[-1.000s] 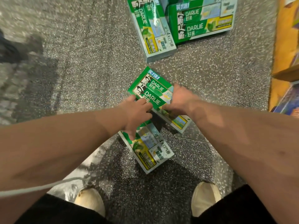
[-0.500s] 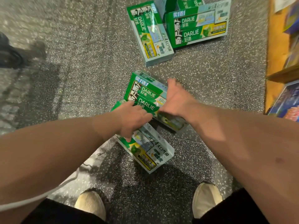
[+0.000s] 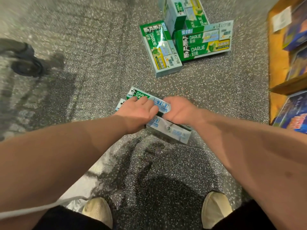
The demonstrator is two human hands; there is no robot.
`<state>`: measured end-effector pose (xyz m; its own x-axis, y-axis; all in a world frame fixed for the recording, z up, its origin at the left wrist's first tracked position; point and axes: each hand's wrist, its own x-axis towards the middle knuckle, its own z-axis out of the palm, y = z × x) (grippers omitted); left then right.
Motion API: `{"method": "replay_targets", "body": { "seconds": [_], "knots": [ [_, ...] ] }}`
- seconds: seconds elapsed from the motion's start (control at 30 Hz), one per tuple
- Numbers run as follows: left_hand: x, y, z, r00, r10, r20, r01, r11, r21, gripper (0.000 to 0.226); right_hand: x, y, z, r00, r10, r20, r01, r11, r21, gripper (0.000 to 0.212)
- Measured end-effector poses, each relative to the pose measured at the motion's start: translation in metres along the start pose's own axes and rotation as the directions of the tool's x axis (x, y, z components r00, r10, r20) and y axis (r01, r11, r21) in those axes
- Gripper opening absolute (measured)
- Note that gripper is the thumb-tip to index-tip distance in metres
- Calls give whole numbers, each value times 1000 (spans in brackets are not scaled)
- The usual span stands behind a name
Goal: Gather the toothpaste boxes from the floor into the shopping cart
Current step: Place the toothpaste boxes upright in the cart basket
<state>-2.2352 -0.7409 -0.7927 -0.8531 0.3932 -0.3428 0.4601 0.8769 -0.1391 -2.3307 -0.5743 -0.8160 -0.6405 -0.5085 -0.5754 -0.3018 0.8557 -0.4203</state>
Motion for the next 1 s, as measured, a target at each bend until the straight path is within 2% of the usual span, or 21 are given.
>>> {"method": "replay_targets", "body": {
  "seconds": [0.07,0.1,0.17,0.27,0.33,0.43,0.5,0.6,0.77,1.0],
  "knots": [
    [1,2,0,997,-50,55,50,999,0,59,-6,-1,0,998,17,54,-22,995,95,25],
    [2,3,0,991,-90,95,91,996,-6,70,-10,-2,-1,997,22,77,-30,995,100,43],
    [5,3,0,977,-171,126,175,984,-21,93,-17,-5,-2,994,9,111,-8,1000,-7,81],
    [9,1,1,966,-245,85,245,969,10,112,-27,-8,-1,990,5,144,22,983,-182,111],
    [13,-2,3,968,-239,82,235,970,57,114,-31,-9,2,989,32,148,-4,982,-189,116],
    [17,-3,6,966,-224,127,216,974,71,120,-34,-14,6,987,33,154,-9,987,-158,111],
    [18,-2,10,960,-229,161,223,973,54,118,-34,-16,6,991,11,132,17,977,-210,111],
    [19,0,9,945,-255,203,270,962,-49,111,-33,-15,4,995,-21,100,54,939,-339,122],
    [22,1,2,934,-233,271,248,969,-20,125,-30,-13,9,996,-63,61,83,902,-424,134],
    [23,5,1,954,-196,226,224,969,-102,89,-25,-5,13,999,-27,37,41,897,-439,146]
  ]
}}
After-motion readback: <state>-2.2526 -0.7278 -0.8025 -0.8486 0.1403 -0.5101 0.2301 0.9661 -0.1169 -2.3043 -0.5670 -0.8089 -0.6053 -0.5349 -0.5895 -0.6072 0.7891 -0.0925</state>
